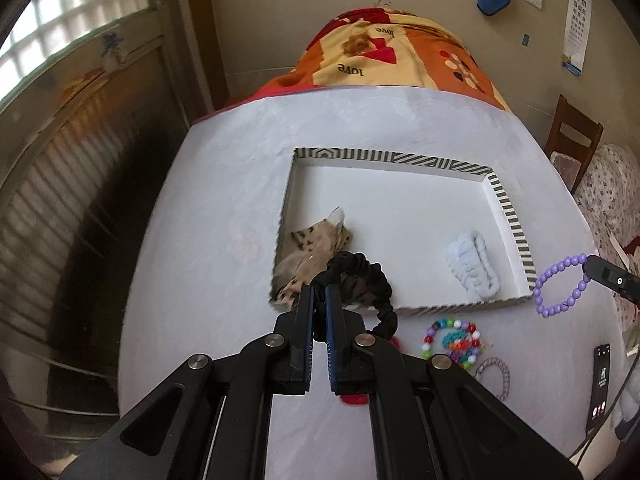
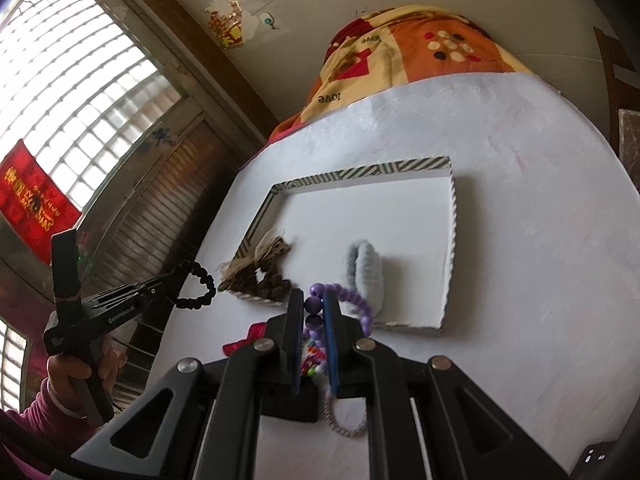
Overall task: Organize jewelry
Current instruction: 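Carry the black scrunchie with left gripper while right carries purple bracelet into tray, then open left gripper to release scrunchie while right releases purple bracelet in tray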
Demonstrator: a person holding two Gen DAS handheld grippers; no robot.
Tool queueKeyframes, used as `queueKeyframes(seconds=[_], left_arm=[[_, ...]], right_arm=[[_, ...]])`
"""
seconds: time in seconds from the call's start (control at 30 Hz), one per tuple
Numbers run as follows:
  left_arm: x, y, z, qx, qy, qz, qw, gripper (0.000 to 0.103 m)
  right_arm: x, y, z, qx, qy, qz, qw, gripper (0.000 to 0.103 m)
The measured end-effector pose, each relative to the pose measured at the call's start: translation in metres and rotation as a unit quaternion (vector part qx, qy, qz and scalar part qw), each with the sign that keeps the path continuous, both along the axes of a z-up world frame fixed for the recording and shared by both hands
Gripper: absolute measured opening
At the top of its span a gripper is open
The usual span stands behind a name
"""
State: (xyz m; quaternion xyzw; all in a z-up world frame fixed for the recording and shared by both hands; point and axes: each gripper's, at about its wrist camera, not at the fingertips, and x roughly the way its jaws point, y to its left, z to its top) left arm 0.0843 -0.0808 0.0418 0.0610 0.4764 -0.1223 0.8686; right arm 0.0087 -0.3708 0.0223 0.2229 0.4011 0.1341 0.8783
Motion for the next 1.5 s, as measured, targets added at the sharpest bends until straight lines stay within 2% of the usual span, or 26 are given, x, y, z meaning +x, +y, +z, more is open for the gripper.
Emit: queueKeyframes(seconds=[0.23,0.67,0.9,1.07,1.17,1.2,1.27,1.33,1.5], left_arm=[[0.032,-0.031,-0.011,-0.004,0.013,-0.02,0.9997,0.0],[0.085,-0.085,-0.065,-0.009,0.076,-0.059,0.9953,0.0],[0.113,-0.091,-0.09,0.0,0.105,-0.049,0.9932,0.0],[0.124,-0.084,-0.101,0.005,0.119,-0.018,0.9927,0.0],[0.124,-0.082,-0.102,0.002,0.119,-0.014,0.9927,0.001],[0.124,-0.081,-0.102,-0.001,0.119,-0.012,0.9928,0.009],[0.122,-0.078,-0.099,-0.008,0.117,-0.007,0.9931,0.015],[0.12,-0.075,-0.096,-0.013,0.112,-0.002,0.9936,0.015],[0.103,-0.07,-0.078,-0.009,0.093,0.0,0.9956,0.016]], right_arm=[[0.031,-0.014,-0.009,0.002,0.009,-0.025,1.0,0.01],[0.078,-0.032,-0.052,0.01,0.055,-0.072,0.996,0.01],[0.12,-0.03,-0.077,0.005,0.081,-0.078,0.994,0.01],[0.149,-0.026,-0.097,-0.004,0.099,-0.079,0.992,0.01],[0.155,-0.027,-0.104,-0.005,0.1,-0.083,0.991,0.01],[0.156,-0.027,-0.107,-0.001,0.099,-0.082,0.992,0.01],[0.157,-0.027,-0.11,0.005,0.105,-0.079,0.991,0.014],[0.153,-0.028,-0.107,0.01,0.104,-0.081,0.991,0.022],[0.126,-0.026,-0.083,0.003,0.081,-0.08,0.994,0.029]])
